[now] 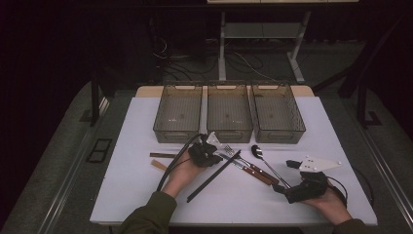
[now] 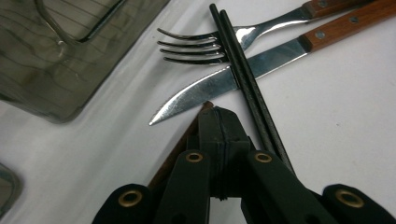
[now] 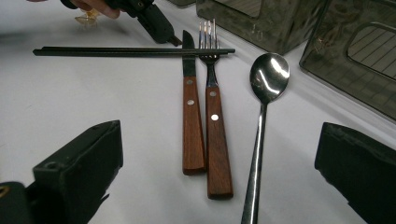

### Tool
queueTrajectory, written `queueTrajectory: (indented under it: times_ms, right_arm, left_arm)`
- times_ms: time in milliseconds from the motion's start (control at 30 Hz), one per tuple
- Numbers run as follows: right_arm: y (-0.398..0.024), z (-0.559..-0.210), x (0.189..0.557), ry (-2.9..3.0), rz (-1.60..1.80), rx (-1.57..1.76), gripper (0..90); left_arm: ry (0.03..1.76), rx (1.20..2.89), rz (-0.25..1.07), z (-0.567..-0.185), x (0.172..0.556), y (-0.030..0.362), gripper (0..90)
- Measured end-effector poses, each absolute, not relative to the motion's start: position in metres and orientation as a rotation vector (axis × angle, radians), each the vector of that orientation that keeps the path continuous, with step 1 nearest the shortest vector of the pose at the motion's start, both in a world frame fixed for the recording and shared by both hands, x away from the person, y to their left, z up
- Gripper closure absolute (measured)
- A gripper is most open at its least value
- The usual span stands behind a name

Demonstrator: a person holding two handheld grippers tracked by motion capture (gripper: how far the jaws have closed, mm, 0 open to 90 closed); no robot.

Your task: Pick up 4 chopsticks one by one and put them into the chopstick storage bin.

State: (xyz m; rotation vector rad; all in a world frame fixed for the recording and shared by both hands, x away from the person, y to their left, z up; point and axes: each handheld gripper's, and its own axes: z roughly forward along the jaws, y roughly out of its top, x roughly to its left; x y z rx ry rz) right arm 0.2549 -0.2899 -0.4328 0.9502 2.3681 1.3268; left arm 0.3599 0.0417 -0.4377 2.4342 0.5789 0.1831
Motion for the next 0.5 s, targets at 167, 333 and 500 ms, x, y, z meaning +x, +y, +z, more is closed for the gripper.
queueTrajectory:
  times_ms: [167, 333, 500]
  right_arm:
    - [-0.290, -0.433, 0.255, 2.369, 1.327, 0.948, 1.2]
    - [-0.290, -0.433, 0.255, 2.365, 1.327, 0.947, 1.2]
    - [-0.291, -0.433, 0.255, 2.366, 1.325, 0.948, 1.2]
  left_arm:
    - [0.572, 2.438, 0.203, -0.436, 0.361, 0.044, 89.2]
    - [0.607, 2.399, 0.221, -0.424, 0.361, 0.061, 87.9]
    - [0.634, 2.416, 0.252, -0.420, 0.360, 0.096, 83.5]
